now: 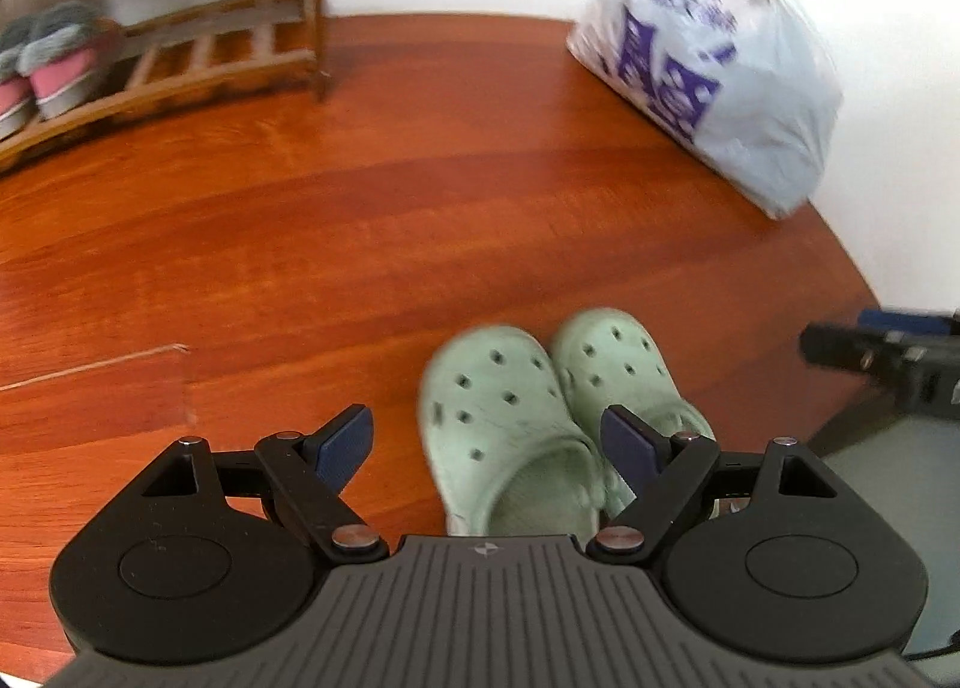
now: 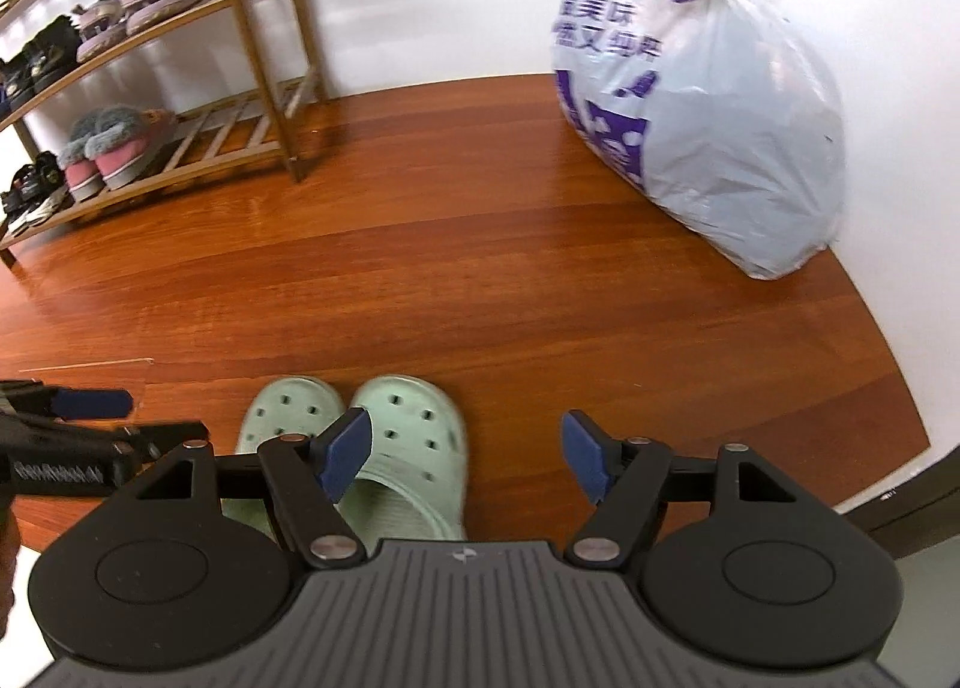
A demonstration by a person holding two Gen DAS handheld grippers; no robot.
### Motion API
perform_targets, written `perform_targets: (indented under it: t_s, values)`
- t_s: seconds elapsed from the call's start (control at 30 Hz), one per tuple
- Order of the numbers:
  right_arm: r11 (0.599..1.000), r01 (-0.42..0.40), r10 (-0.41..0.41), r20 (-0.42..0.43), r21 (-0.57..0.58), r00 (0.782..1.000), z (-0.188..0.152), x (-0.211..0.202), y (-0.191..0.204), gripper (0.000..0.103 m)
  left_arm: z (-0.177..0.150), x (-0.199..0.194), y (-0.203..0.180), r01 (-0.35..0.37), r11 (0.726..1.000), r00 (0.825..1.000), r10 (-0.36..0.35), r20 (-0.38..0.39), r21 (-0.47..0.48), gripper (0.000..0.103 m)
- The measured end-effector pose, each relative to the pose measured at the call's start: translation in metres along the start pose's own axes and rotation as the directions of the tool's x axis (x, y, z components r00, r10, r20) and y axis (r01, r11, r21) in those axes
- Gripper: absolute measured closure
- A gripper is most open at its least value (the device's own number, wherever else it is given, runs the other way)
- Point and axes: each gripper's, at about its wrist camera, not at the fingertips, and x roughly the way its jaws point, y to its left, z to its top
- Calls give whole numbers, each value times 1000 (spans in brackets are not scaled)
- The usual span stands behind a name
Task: Organize scattered shoes
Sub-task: 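Lower both grippers over the mint-green clogs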
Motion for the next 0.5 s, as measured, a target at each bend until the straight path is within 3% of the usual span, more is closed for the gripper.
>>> perform_targets:
  t_s: [0.5]
  values:
    - [996,55,-54,-5,71,999,-32,-16,-44,26,-12,55,-17,-54,999,995,54,-82,2,18]
